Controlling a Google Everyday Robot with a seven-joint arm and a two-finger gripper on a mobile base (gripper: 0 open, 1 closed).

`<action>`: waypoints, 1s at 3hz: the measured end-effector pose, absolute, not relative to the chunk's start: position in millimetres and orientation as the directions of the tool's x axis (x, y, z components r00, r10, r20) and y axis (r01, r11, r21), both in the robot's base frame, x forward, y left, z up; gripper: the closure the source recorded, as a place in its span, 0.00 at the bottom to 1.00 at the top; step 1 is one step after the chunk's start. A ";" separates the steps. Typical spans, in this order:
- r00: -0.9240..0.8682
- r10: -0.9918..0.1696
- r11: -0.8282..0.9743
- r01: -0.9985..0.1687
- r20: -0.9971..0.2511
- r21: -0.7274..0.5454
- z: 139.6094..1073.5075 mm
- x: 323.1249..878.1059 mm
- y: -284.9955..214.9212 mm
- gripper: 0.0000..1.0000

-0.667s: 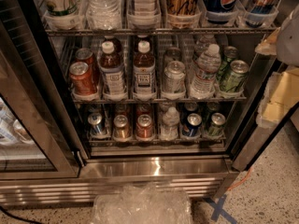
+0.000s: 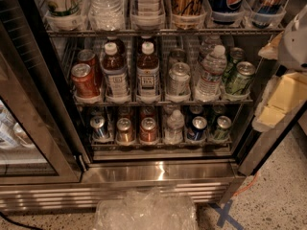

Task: Pick blue plastic bottle from middle shelf of fridge

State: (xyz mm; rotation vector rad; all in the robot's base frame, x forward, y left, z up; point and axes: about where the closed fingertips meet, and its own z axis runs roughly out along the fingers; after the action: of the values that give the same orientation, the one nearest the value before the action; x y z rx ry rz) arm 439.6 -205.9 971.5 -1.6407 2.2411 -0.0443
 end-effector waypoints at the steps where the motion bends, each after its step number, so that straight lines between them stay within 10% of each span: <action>1: -0.362 -0.833 0.453 -0.880 -0.419 -0.141 943.6 436.3 -173.2 0.00; 3: -0.479 -0.528 0.609 -0.789 -0.701 0.081 914.8 440.1 -87.1 0.00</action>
Offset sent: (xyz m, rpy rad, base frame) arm 0.0199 0.1366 -0.0620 0.7178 0.0077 -0.3247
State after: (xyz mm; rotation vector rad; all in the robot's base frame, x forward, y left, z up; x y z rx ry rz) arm 440.1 -87.1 914.8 -1.0330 2.1928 0.5278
